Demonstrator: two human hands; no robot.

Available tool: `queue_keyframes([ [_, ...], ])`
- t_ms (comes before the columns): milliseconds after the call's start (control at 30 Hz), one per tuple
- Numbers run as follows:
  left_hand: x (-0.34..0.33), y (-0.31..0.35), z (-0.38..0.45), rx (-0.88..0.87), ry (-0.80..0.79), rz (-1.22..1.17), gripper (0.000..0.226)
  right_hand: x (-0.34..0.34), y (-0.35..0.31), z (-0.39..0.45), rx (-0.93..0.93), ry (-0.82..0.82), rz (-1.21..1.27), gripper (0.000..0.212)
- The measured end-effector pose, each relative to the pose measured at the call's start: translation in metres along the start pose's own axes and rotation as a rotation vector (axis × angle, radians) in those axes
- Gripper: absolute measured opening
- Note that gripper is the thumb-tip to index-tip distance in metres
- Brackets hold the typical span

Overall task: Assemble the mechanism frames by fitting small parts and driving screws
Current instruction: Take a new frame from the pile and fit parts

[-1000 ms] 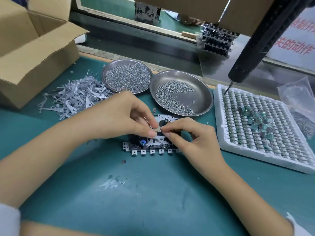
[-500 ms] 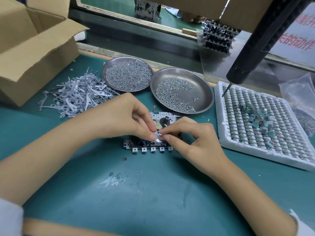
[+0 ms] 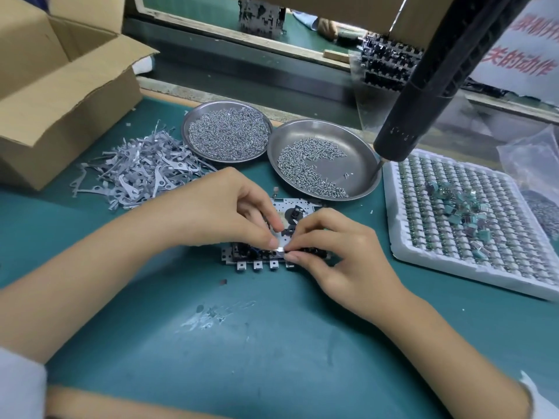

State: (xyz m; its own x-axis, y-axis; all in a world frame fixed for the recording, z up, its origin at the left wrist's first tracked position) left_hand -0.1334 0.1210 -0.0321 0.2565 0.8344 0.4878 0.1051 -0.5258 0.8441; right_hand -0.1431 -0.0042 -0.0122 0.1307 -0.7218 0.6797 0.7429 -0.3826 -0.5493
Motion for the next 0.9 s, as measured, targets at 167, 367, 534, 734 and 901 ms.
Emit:
queue_keyframes([
  [167,-0.001,-0.002,0.003,0.009,0.046,-0.025,0.013,0.001,-0.005,-0.005,0.040,0.087,-0.091,0.005],
  [367,-0.002,-0.003,0.005,0.008,0.038,-0.026,0.021,-0.001,-0.009,-0.007,0.063,0.116,-0.168,0.007],
  [534,-0.003,-0.003,0.005,0.010,0.038,-0.019,0.017,-0.001,-0.009,-0.008,0.053,0.132,-0.173,0.006],
  [734,-0.003,-0.002,0.004,0.000,0.037,-0.027,0.018,0.000,0.004,-0.005,-0.073,0.108,0.023,0.002],
  [901,-0.003,0.001,0.003,-0.020,0.031,-0.014,0.020,0.005,0.012,-0.003,-0.137,0.135,0.186,0.009],
])
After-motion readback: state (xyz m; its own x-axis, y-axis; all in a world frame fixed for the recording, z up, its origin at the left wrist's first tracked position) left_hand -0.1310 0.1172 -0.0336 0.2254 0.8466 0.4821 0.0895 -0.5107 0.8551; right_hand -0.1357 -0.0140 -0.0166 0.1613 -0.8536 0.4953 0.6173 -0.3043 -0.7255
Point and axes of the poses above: each hand's wrist, its own z-axis towards the middle knuckle, its own x-axis out of the back of the hand, y = z × x, the point moved 9 cm from there along z, towards the middle knuckle, and after that the axes turned 4 degrees about y, right-handed, at the moved point
